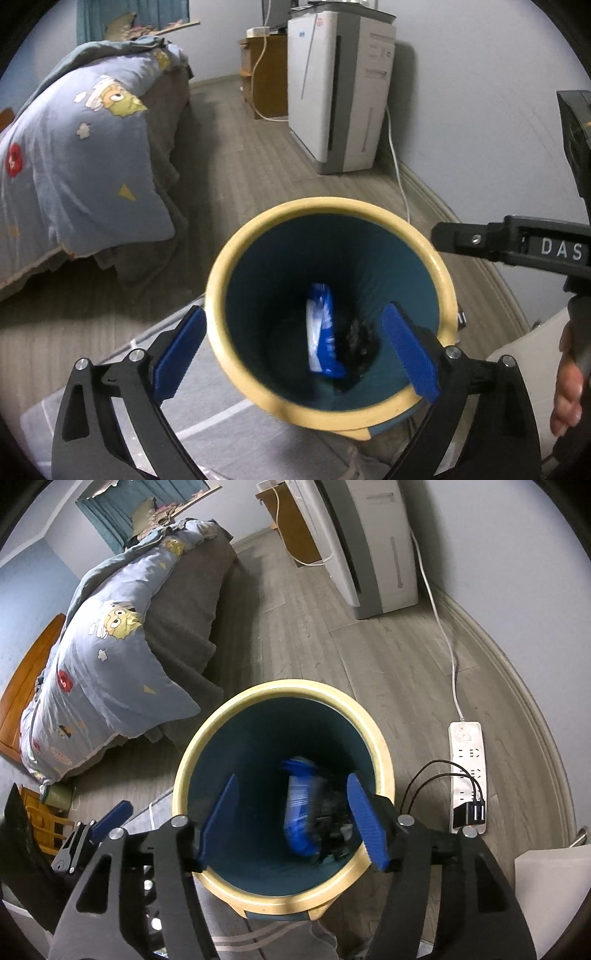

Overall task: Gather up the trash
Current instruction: 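Move both tools back from the bin to the trash pile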

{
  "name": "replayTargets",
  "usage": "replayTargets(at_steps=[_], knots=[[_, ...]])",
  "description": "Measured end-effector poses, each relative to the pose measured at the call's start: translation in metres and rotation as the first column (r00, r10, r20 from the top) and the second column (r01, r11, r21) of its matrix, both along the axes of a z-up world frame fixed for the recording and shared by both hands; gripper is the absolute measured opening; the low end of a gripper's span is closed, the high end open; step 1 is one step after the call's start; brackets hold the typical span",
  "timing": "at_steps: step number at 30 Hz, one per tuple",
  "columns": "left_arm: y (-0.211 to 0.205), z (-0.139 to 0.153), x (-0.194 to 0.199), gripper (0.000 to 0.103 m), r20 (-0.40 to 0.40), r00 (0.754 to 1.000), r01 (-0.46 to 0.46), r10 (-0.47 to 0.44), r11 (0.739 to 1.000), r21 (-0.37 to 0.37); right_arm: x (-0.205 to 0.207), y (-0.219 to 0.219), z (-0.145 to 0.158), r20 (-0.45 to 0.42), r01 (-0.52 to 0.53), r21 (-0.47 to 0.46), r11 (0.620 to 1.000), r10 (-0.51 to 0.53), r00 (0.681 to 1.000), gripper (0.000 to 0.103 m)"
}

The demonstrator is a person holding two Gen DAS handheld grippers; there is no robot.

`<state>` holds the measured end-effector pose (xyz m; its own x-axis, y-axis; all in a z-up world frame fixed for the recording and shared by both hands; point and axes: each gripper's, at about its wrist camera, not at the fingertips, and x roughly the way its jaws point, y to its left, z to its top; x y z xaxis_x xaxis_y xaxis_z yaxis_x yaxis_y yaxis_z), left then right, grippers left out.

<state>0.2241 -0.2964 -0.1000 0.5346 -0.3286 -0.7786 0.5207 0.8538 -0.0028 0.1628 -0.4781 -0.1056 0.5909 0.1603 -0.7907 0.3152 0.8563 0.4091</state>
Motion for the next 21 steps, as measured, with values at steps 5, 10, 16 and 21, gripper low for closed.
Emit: replayTargets(at_steps=[5, 10, 16, 21], knots=[[0.017, 0.004, -0.003, 0.095, -0.002, 0.999, -0.040, 0.040, 0.999, 0.005, -0.002, 0.005, 0.005, -0.002, -0.009, -0.030, 1.000, 0.009, 1.000, 0.083], [0.051, 0.023, -0.016, 0.096, 0.016, 0.995, -0.097, 0.098, 0.995, -0.014, -0.001, 0.019, 0.018, 0.027, -0.040, -0.081, 0.996, 0.042, 0.999, 0.095], [0.107, 0.060, -0.043, 0.097, 0.082, 0.980, -0.178, 0.180, 0.984, -0.034, 0.000, 0.055, 0.035, 0.059, -0.136, -0.143, 0.980, 0.146, 0.988, 0.097], [0.166, 0.089, -0.071, 0.097, 0.102, 0.957, -0.265, 0.273, 0.960, -0.085, 0.000, 0.088, 0.048, 0.084, -0.226, -0.190, 0.956, 0.245, 0.966, 0.097]])
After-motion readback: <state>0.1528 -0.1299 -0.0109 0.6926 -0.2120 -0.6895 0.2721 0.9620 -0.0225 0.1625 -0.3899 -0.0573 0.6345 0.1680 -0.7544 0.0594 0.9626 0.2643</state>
